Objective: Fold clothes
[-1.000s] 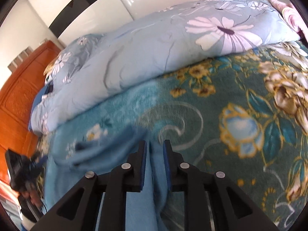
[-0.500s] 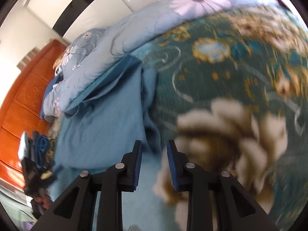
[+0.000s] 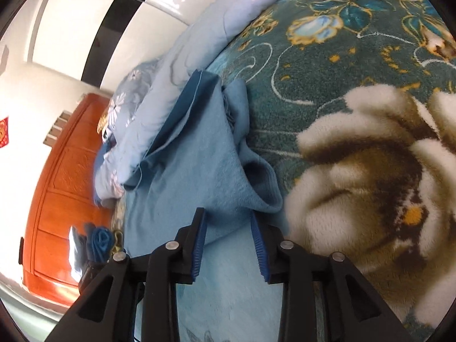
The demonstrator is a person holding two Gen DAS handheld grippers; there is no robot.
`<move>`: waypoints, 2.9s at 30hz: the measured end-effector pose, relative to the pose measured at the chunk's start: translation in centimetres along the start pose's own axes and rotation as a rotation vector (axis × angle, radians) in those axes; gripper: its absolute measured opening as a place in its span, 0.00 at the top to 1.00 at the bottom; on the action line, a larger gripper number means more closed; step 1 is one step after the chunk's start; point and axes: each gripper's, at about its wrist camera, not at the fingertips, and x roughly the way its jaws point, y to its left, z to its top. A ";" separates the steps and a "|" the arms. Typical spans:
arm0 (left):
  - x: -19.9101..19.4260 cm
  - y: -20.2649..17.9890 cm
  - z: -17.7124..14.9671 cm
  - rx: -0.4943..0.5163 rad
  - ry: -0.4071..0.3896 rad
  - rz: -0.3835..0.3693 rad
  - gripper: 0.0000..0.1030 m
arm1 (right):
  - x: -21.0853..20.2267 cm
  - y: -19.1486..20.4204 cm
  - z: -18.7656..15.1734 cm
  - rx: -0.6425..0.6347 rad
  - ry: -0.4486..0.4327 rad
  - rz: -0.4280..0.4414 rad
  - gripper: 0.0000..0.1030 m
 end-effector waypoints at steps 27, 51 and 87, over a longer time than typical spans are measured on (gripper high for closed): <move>-8.6 -1.8 -4.5 0.235 -0.101 0.143 0.94 | -6.4 2.9 -5.9 -0.062 -0.111 -0.040 0.96; -11.3 -5.6 -2.7 0.680 -0.059 0.385 0.50 | -8.2 3.2 -6.0 -0.286 -0.045 -0.261 0.78; -0.4 -4.9 4.9 0.767 0.023 0.406 0.93 | 5.8 5.2 4.9 -0.406 0.093 -0.232 0.97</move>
